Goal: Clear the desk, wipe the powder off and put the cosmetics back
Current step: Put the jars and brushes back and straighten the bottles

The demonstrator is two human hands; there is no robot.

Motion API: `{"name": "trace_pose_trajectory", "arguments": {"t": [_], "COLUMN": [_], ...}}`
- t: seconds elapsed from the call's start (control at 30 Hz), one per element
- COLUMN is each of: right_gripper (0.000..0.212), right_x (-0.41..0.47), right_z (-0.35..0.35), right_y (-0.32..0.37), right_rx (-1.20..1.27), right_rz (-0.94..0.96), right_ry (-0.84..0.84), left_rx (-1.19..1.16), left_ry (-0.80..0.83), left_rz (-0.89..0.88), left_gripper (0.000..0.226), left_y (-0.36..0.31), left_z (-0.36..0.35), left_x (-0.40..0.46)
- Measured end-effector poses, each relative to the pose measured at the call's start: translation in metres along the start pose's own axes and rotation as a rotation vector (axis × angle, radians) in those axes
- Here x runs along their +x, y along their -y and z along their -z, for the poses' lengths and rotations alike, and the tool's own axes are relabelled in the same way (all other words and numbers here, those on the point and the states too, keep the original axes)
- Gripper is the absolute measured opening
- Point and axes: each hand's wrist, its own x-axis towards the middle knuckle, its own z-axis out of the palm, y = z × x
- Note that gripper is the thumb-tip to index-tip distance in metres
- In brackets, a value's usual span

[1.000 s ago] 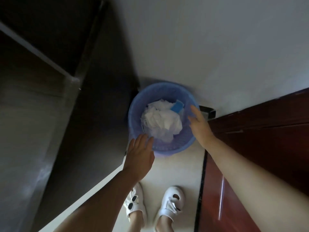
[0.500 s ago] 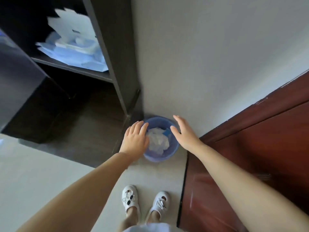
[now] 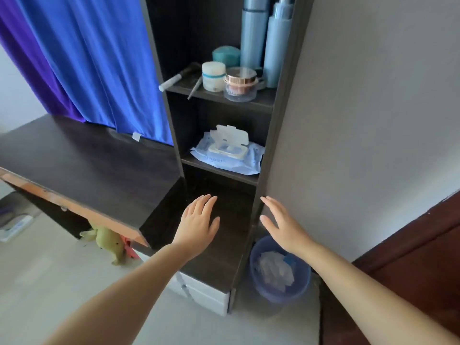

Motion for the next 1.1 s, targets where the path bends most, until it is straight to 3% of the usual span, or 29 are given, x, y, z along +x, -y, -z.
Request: {"name": "trace_pose_trajectory", "arguments": {"t": [0.23,0.47,0.57,0.67,0.9,1.1], "right_gripper": [0.049,0.050,0.053,0.065,0.079,0.077], "right_x": [0.027,0.061,0.089,0.121,0.156,0.161], "right_z": [-0.005,0.053,0.077,0.087,0.078,0.074], "right_y": [0.113,0.178,0.188,0.192,0.180,0.176], "right_rx": [-0.032,-0.081,-0.044,-0.022,-0.165,-0.216], "right_rz": [0.085,0.154,0.166,0.094,-0.081,-0.089], "right_ry": [-0.219,-0.562,-0.721,-0.796,-0.844,-0.897], "left_rx": [-0.032,-0.147,-0.172,-0.202,-0.041,-0.074], "left_ry": [-0.122,-0.312,-0.411,-0.412,-0.227,-0.309], "left_rz": [-0.240,-0.478,-0.460,-0.358,-0.170,-0.148], "left_gripper": [0.054,0.053,0.051,0.051,0.067,0.062], "left_y": [0.055,0.011,-0.006,-0.010,-0.012,-0.010], "left_z": [0.105,0.162,0.179,0.186,0.171,0.163], "left_x": [0.037,0.115,0.155,0.187,0.236,0.243]}}
